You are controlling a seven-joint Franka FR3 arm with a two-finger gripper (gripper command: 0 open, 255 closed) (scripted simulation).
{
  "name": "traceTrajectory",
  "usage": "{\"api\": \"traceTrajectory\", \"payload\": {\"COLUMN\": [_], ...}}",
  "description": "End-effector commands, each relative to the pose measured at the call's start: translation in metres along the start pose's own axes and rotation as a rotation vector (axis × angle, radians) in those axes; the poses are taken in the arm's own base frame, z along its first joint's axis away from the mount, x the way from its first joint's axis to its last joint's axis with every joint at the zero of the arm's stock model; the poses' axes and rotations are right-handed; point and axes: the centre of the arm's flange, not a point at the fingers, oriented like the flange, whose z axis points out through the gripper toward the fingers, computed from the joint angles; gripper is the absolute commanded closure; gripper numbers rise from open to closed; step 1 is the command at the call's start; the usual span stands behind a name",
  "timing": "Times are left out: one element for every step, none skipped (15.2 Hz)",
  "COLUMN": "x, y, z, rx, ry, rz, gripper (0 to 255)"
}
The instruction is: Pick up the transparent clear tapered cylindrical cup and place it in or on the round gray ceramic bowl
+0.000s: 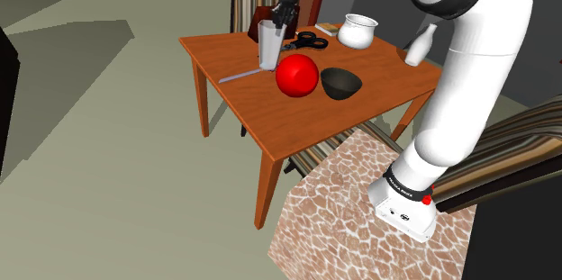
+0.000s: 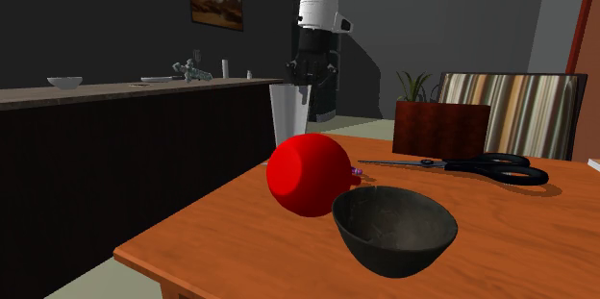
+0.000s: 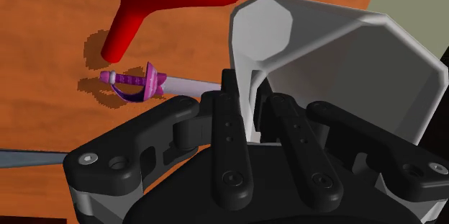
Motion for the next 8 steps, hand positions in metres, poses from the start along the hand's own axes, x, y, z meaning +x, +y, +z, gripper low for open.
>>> {"api": "traceTrajectory", "payload": {"x": [0.001, 0.001, 0.001, 0.001, 0.001, 0.001, 0.001, 0.001], "y": [-0.001, -0.002, -0.002, -0.003, -0.004, -0.004, -0.005, -0.005], "z": [-0.012, -0.017, -0.022, -0.027, -0.033, -0.038, -0.043, -0.048], "rx": [0.000, 0.000, 0.000, 0.000, 0.000, 0.000, 0.000, 0.000], "ry": [0.000, 0.000, 0.000, 0.000, 0.000, 0.000, 0.000, 0.000], "rz": [0.000, 0.000, 0.000, 0.000, 0.000, 0.000, 0.000, 0.000], "gripper": [255, 255, 255, 255, 255, 255, 255, 255]}}
